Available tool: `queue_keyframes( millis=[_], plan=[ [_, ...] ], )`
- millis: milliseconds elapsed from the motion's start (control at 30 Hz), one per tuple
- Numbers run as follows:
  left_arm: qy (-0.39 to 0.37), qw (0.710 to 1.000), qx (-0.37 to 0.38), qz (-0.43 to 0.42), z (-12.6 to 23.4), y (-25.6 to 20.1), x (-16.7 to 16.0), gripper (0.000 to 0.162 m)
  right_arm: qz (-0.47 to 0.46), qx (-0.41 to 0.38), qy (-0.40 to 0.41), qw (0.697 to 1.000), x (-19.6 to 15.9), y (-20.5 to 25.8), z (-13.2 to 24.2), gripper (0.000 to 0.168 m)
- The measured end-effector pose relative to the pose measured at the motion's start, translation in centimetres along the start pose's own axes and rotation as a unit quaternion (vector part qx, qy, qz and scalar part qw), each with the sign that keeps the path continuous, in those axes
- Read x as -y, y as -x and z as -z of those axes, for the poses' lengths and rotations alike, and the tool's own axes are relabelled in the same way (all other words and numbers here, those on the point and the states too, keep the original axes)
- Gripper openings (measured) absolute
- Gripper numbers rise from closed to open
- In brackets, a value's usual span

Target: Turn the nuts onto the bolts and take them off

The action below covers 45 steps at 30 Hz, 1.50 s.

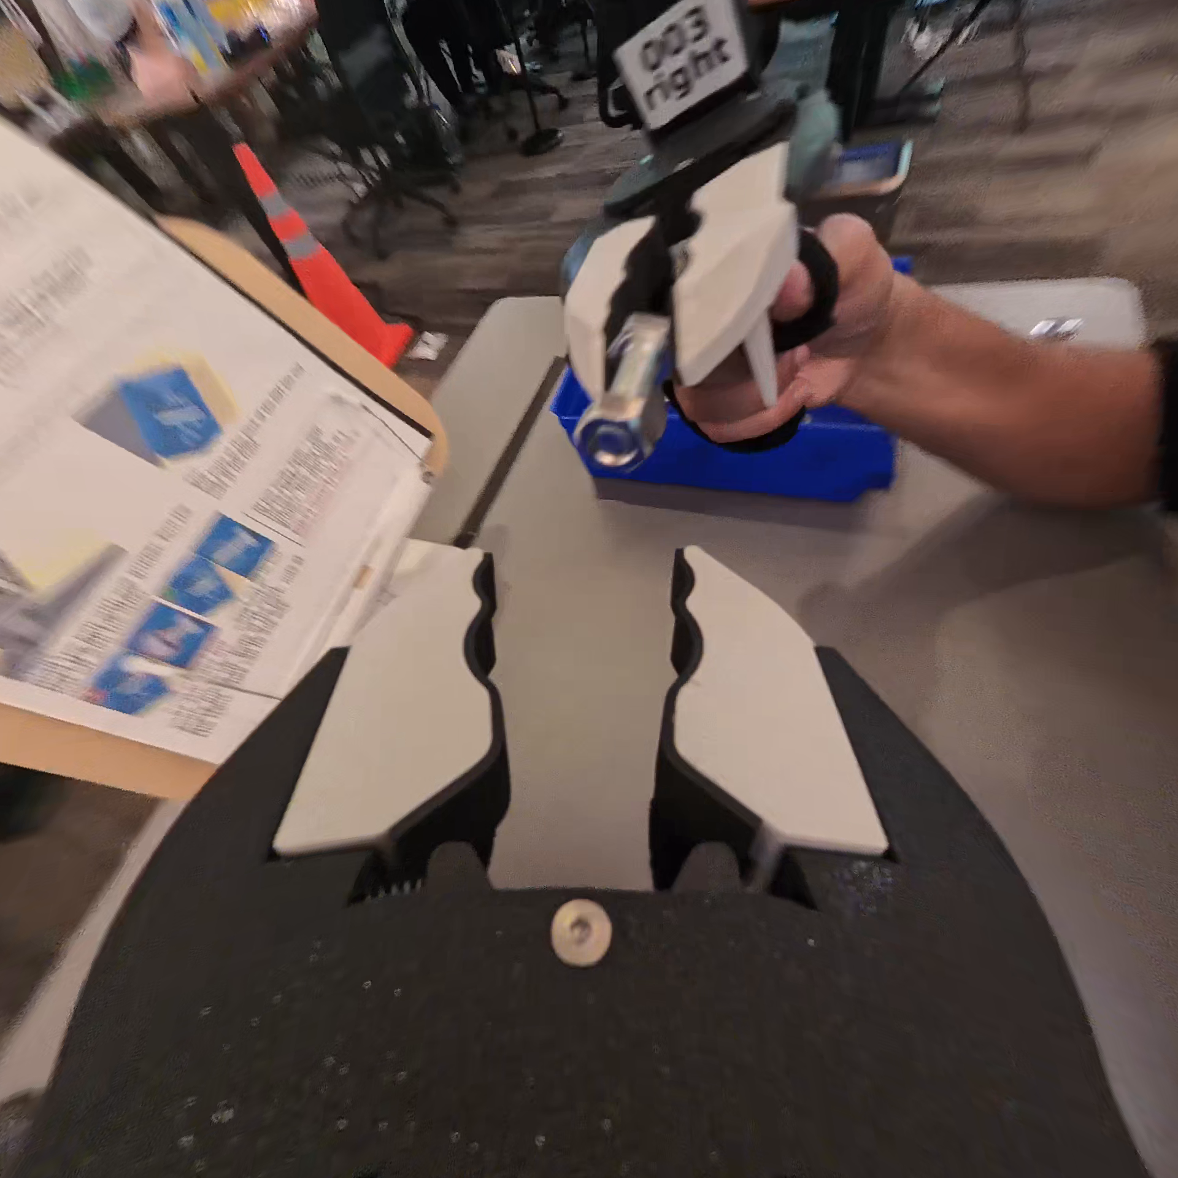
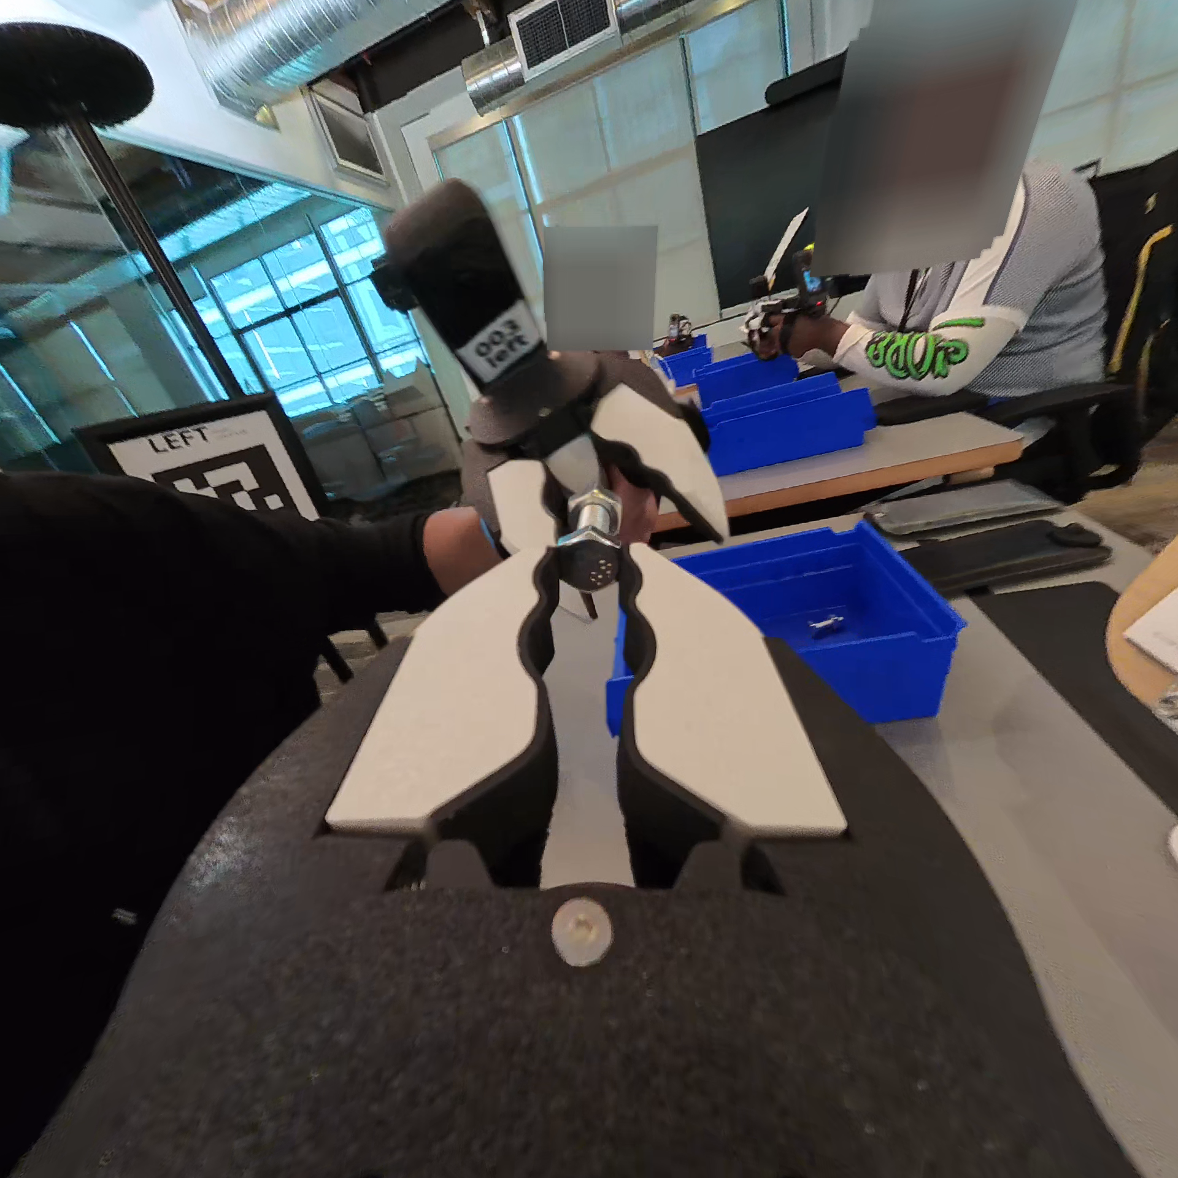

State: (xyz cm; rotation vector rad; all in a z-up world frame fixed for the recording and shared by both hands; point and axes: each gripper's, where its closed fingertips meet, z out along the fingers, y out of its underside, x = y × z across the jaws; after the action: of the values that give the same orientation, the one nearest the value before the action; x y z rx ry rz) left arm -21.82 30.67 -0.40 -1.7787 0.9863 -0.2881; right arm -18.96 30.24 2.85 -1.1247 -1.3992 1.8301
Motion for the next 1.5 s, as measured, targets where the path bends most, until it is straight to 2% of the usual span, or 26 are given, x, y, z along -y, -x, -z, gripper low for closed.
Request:
queue_keyframes(
  millis=[67, 167, 267, 433, 500, 600, 667, 733, 833, 900, 1000, 1100, 1133, 1167, 1267, 1333, 1367, 1400, 1500],
  plan=[
    [0.000, 0.996, 0.031, -0.079, 0.6, -0.3, 1.0, 0.051, -0.035, 0.020, 0.006, 0.999, -0.3, 0.1, -0.2, 0.018],
    [0.019, 0.976, 0.085, -0.200, 0.9, -0.6, 1.4, 0.050, -0.090, 0.056, 0.010, 0.994, -0.8, 0.4, -0.5, 0.018],
    [0.045, 0.956, 0.093, -0.275, 0.6, -1.6, 1.2, 0.047, -0.125, 0.081, 0.011, 0.989, -1.2, 0.6, -0.9, 0.018],
    [0.055, 0.939, 0.115, -0.319, 0.6, -1.6, 1.3, 0.036, -0.144, 0.100, 0.017, 0.984, -1.7, 0.7, -1.3, 0.018],
    [0.046, 0.935, 0.122, -0.331, 0.8, -1.4, 1.6, 0.020, -0.142, 0.101, 0.021, 0.985, -1.8, 0.9, -1.4, 0.018],
    [0.048, 0.940, 0.105, -0.320, 0.9, -1.6, 1.6, 0.020, -0.134, 0.099, 0.023, 0.986, -1.8, 1.0, -1.5, 0.018],
    [0.043, 0.963, 0.068, -0.257, 0.9, -1.7, 1.6, 0.019, -0.118, 0.090, 0.024, 0.989, -1.7, 1.0, -1.4, 0.018],
    [0.027, 0.987, 0.014, -0.157, 0.9, -1.9, 1.9, 0.019, -0.097, 0.078, 0.023, 0.992, -1.5, 1.0, -1.4, 0.018],
    [0.003, 0.995, -0.093, 0.036, 0.9, -2.5, 2.1, 0.019, -0.041, 0.048, 0.029, 0.998, -1.3, 1.0, -1.3, 0.018],
    [-0.034, 0.964, -0.186, 0.189, 1.3, -2.9, 3.0, 0.019, 0.007, 0.031, 0.027, 0.999, -1.0, 1.3, -1.3, 0.018],
    [-0.073, 0.874, -0.304, 0.373, 1.7, -2.8, 3.8, 0.019, 0.059, -0.005, 0.029, 0.998, -0.8, 1.3, -1.4, 0.018],
    [-0.085, 0.778, -0.379, 0.494, 1.6, -2.7, 3.7, 0.019, 0.097, -0.033, 0.035, 0.994, -0.8, 0.9, -1.3, 0.017],
    [-0.089, 0.760, -0.391, 0.512, 1.5, -2.6, 3.6, 0.025, 0.096, -0.037, 0.035, 0.994, -0.8, 0.8, -1.2, 0.018],
    [-0.093, 0.754, -0.393, 0.519, 1.3, -2.6, 3.5, 0.031, 0.086, -0.036, 0.035, 0.995, -0.9, 0.6, -1.2, 0.018],
    [-0.109, 0.761, -0.397, 0.501, 1.5, -2.5, 3.8, 0.048, 0.058, -0.020, 0.019, 0.998, -0.6, 0.6, -1.2, 0.018],
    [-0.105, 0.790, -0.382, 0.468, 1.4, -2.6, 3.6, 0.059, 0.040, -0.017, 0.014, 0.999, -0.6, 0.3, -1.2, 0.018],
    [-0.093, 0.818, -0.357, 0.442, 1.1, -2.6, 3.0, 0.065, 0.030, -0.013, 0.010, 0.999, -0.5, 0.3, -1.1, 0.018],
    [-0.086, 0.854, -0.319, 0.403, 0.7, -2.3, 2.4, 0.064, 0.018, -0.009, 0.005, 1.000, -0.4, 0.2, -1.0, 0.018],
    [-0.042, 0.963, -0.146, 0.221, -0.4, -1.0, -0.1, 0.063, -0.023, 0.012, -0.008, 1.000, -0.1, 0.2, -0.8, 0.018]
  ],
)
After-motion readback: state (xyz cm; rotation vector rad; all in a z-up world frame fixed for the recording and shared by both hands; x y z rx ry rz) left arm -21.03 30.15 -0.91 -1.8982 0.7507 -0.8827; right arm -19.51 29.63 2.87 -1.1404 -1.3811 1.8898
